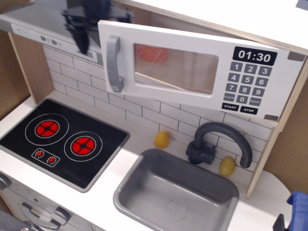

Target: Open microwave

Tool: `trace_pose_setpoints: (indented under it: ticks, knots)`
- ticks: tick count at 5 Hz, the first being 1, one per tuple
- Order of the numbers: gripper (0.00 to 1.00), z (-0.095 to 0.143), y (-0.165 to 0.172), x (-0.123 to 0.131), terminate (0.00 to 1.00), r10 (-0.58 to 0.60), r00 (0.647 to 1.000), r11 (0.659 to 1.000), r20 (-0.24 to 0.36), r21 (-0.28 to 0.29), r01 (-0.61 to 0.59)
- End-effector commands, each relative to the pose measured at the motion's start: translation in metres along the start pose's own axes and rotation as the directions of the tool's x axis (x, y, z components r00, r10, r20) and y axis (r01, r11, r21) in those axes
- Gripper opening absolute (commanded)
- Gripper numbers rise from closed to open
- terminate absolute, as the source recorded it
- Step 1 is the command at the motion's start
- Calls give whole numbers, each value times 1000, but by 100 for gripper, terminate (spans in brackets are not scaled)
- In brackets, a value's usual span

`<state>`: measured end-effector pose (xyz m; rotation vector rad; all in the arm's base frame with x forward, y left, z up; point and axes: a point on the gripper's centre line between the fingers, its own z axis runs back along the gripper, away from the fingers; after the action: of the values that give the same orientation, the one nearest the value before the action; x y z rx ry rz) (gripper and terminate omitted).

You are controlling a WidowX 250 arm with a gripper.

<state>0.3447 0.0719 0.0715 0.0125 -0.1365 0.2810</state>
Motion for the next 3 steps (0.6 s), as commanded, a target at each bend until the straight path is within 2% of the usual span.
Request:
trace_pose_setpoints:
  ticks: [1,2,3]
  knots:
    - [100,31,-65,-77,0,-275,962,961,2,-4,275]
    - [100,31,-86,-102,0,-322,946,946,-21,-29,322]
    - [100,27,-104,-111,0,-304,952,951,-19,-56,303]
